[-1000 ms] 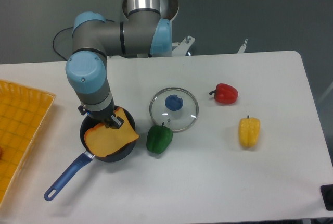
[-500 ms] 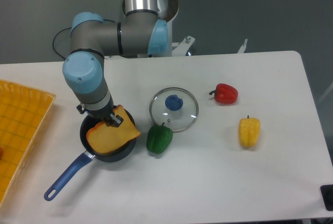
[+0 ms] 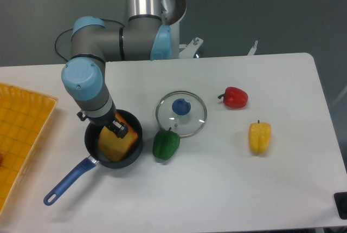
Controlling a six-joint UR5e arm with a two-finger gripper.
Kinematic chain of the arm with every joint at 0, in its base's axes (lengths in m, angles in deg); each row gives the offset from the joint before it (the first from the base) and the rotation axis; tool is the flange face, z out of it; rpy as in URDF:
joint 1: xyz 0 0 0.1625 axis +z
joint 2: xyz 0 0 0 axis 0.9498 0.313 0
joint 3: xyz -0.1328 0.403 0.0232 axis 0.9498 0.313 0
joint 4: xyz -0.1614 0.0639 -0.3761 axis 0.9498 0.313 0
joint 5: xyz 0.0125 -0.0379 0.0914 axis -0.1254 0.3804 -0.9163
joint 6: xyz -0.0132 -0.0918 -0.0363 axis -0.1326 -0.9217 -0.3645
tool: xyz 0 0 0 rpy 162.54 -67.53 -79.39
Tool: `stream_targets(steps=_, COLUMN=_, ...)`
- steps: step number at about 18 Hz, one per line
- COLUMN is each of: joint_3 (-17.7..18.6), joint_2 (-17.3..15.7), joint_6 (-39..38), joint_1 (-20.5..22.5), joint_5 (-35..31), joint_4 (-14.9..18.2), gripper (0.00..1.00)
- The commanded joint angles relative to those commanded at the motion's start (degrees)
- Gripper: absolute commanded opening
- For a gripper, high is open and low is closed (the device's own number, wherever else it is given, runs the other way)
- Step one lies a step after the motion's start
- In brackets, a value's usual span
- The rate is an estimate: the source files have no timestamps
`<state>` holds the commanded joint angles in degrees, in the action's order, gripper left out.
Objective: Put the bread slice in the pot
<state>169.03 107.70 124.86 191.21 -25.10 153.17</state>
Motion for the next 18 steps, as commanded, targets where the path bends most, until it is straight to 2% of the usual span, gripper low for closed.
stream_targets(steps=9, joint_3=-0.17, joint_2=-0.79, joint_6=0.26, joint_1=0.09, joint_5=-0.18, joint_4=0.88, gripper=1.0)
stream_targets(steps=15, joint_3=-1.23, joint_2=-1.06, joint_6=0.7, joint_1=-0.09, joint_5=-2.9, joint_4=-0.09, gripper=1.0)
stream_targets(steps=18, joint_3=-2.46, joint_2=-0.79, joint_6=5.16, joint_1=-0.09, joint_5=-3.08, joint_4=-0.09, gripper=1.0)
